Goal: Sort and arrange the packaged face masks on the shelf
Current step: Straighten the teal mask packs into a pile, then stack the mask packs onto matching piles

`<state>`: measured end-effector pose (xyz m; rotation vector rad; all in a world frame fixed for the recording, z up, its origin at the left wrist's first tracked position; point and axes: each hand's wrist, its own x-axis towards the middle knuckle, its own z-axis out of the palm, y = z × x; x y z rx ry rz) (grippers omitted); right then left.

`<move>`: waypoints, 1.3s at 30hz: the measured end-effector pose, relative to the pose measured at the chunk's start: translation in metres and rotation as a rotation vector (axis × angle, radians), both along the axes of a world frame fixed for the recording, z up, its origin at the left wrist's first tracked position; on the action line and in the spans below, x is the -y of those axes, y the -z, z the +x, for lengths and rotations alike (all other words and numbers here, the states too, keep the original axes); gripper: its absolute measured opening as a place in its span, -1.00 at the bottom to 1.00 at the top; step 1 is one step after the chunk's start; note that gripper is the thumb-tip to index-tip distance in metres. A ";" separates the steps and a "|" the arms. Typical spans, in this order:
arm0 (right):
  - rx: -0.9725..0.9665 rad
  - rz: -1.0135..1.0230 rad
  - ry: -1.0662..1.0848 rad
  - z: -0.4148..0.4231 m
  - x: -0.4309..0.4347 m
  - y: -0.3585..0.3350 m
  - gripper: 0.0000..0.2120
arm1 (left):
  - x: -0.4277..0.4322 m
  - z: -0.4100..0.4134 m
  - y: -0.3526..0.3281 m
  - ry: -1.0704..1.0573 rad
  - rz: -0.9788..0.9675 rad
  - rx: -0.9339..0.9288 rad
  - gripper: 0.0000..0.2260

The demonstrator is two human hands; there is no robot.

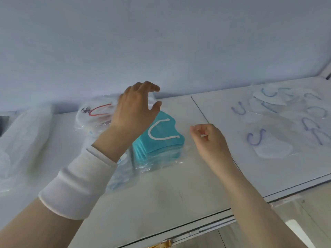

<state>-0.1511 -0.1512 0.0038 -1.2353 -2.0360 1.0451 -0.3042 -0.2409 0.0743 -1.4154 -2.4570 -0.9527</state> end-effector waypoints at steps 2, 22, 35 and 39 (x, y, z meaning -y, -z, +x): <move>-0.006 0.053 0.026 0.017 -0.013 -0.001 -0.71 | -0.016 0.022 -0.003 0.100 0.042 0.019 -0.73; 0.156 0.098 -0.227 0.231 -0.198 0.033 -0.57 | -0.190 0.208 0.093 -0.001 -0.439 0.445 -0.64; -0.459 -0.953 -0.219 0.267 -0.237 -0.036 -0.46 | -0.202 0.238 0.048 0.654 0.307 -0.303 -0.68; -0.546 -0.777 -0.073 0.272 -0.260 -0.031 -0.68 | -0.219 0.228 0.063 0.541 0.199 -0.255 -0.49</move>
